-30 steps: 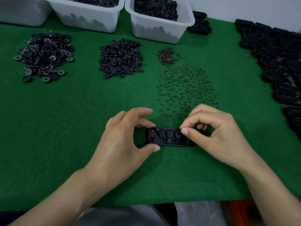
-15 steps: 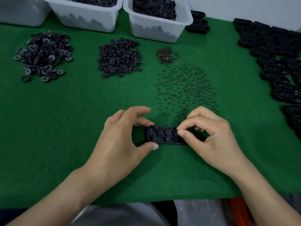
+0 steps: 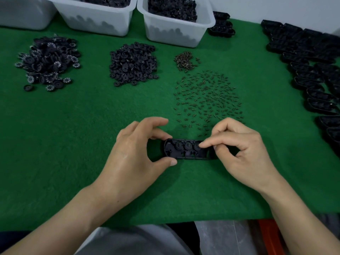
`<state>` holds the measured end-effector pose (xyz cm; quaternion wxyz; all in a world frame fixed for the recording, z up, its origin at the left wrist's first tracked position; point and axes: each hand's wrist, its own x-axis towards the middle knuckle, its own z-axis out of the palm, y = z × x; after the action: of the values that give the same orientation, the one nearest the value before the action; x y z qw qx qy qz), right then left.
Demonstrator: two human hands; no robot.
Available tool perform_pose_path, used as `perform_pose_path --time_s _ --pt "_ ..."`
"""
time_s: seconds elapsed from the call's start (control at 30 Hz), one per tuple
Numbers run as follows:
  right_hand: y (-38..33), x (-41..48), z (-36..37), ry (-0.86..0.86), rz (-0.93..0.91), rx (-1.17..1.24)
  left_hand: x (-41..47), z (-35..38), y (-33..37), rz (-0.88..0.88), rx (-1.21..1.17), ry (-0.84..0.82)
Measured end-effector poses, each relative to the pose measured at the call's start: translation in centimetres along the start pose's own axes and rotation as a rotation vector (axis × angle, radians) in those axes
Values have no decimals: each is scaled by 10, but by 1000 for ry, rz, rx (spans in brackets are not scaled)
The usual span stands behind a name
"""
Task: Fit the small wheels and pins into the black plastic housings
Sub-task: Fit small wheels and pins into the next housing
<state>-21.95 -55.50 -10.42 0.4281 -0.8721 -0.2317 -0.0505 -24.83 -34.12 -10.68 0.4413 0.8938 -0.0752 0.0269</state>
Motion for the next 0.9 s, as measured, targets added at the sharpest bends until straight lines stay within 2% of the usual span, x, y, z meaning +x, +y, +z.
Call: perform_pose_path --time_s 0.17,0.37,0.5,0.67,0.9 --pt "0 -3 -4 32 1 -8 -1 0 0 8 18 3" --pt "0 -14 -3 -18 -96 -246 0 -1 2 -2 34 18" --pt "0 -15 1 -7 -141 -287 -1 -1 4 -30 -13 56" --pt "-2 -11 2 101 -112 -222 6 0 11 -14 -84 113" --pt "18 31 -30 329 -70 -298 73 12 38 -26 -245 98"
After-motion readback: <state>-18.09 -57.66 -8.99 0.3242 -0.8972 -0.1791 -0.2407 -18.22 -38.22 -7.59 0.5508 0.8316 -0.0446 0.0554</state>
